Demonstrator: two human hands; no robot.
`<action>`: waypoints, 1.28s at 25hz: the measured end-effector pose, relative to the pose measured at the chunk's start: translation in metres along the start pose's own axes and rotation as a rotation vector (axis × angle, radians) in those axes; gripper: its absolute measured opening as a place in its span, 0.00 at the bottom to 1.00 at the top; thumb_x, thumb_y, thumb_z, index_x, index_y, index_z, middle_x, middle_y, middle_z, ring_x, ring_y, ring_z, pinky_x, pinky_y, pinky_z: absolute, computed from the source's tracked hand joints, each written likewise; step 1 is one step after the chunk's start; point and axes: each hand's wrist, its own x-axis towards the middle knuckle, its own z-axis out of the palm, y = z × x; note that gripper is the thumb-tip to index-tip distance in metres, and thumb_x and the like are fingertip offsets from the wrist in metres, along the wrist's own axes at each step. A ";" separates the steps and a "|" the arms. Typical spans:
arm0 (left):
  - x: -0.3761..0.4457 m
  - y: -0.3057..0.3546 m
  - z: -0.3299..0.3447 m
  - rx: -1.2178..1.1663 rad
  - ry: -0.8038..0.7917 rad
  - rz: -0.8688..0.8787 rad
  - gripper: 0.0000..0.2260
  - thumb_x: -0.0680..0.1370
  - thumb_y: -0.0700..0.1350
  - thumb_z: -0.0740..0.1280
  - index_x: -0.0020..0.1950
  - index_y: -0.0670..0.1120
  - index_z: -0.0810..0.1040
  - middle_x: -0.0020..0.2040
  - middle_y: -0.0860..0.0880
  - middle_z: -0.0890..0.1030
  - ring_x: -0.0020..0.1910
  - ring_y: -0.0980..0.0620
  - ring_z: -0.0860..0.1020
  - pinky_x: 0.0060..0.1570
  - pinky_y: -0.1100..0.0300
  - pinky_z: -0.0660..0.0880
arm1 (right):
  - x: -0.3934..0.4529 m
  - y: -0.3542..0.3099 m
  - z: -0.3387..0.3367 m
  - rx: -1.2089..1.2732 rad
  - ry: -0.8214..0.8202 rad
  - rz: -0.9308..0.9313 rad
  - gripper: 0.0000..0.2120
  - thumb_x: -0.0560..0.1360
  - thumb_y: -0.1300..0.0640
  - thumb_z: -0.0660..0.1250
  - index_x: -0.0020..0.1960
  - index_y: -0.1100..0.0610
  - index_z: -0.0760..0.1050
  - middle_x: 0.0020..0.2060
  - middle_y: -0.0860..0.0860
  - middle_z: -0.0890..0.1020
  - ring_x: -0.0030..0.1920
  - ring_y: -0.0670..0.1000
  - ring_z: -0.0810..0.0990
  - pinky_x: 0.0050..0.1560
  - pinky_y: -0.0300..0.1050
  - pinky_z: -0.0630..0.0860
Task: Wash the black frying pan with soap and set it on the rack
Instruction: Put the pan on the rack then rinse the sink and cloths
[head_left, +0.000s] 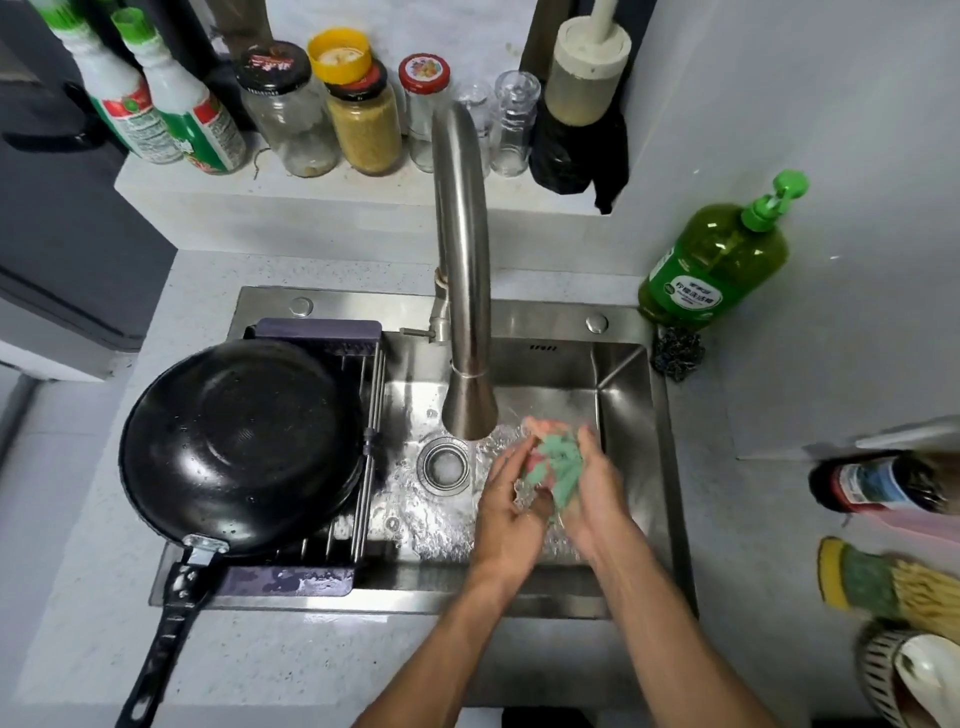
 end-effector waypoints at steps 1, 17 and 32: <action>0.001 0.008 0.003 0.004 -0.077 0.028 0.28 0.75 0.31 0.67 0.68 0.58 0.72 0.65 0.54 0.75 0.64 0.58 0.74 0.61 0.61 0.75 | -0.006 -0.009 -0.010 -0.057 -0.034 -0.036 0.20 0.85 0.46 0.51 0.55 0.51 0.80 0.46 0.52 0.85 0.46 0.50 0.83 0.49 0.47 0.79; 0.022 0.060 0.069 -0.022 -0.202 0.137 0.07 0.79 0.37 0.62 0.49 0.44 0.79 0.44 0.45 0.82 0.45 0.51 0.79 0.50 0.57 0.76 | -0.010 -0.075 -0.118 -0.599 -0.275 -0.323 0.14 0.78 0.44 0.64 0.60 0.46 0.79 0.55 0.43 0.83 0.57 0.41 0.81 0.55 0.34 0.77; 0.062 0.074 0.089 0.194 -0.357 0.176 0.13 0.76 0.28 0.61 0.46 0.41 0.82 0.45 0.48 0.83 0.45 0.50 0.79 0.46 0.62 0.75 | -0.018 -0.083 -0.203 -0.676 -0.151 -0.363 0.04 0.73 0.63 0.74 0.44 0.59 0.79 0.35 0.47 0.82 0.37 0.42 0.79 0.39 0.33 0.73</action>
